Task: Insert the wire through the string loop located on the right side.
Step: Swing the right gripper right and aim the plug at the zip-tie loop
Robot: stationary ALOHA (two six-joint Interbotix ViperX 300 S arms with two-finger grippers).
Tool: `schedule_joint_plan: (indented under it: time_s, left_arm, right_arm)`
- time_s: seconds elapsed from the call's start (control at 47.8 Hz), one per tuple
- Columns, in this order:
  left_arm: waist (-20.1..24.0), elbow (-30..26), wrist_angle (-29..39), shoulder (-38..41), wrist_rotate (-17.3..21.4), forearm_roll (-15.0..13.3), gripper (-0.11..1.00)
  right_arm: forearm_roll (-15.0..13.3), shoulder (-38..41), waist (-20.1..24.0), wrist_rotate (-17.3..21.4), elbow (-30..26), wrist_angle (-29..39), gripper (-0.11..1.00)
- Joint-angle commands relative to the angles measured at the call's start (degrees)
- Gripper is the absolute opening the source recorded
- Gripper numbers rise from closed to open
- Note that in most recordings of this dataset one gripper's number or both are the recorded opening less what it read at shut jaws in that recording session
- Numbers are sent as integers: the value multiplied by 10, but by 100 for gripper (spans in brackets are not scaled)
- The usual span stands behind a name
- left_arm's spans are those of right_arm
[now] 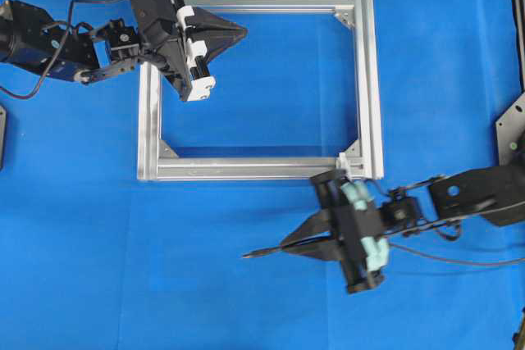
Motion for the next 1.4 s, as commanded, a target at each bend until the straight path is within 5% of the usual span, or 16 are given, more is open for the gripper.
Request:
schedule_joint_plan:
  time_s: [0.0,0.356,0.628,1.131,1.382]
  left_arm:
    - [1,-4,-3,-18,1,2,0]
    - [2,-5,-3,-18,0,2,0]
    - [1,-4,-3,-18,-1,2,0]
    - [1,-5,-4,-18,-1,2,0]
    - [1,-5,-4,-18,-1,2,0]
  right_arm:
    - [11,-40,9,1,25,-7,-3]
    - [54,-173,32,1,183,-6,-3]
    - [61,-296,36,1,275,38,-3]
    - [61,-348,35,1,316,52,-3]
    - [62,-347,-23,0,320,47,-3]
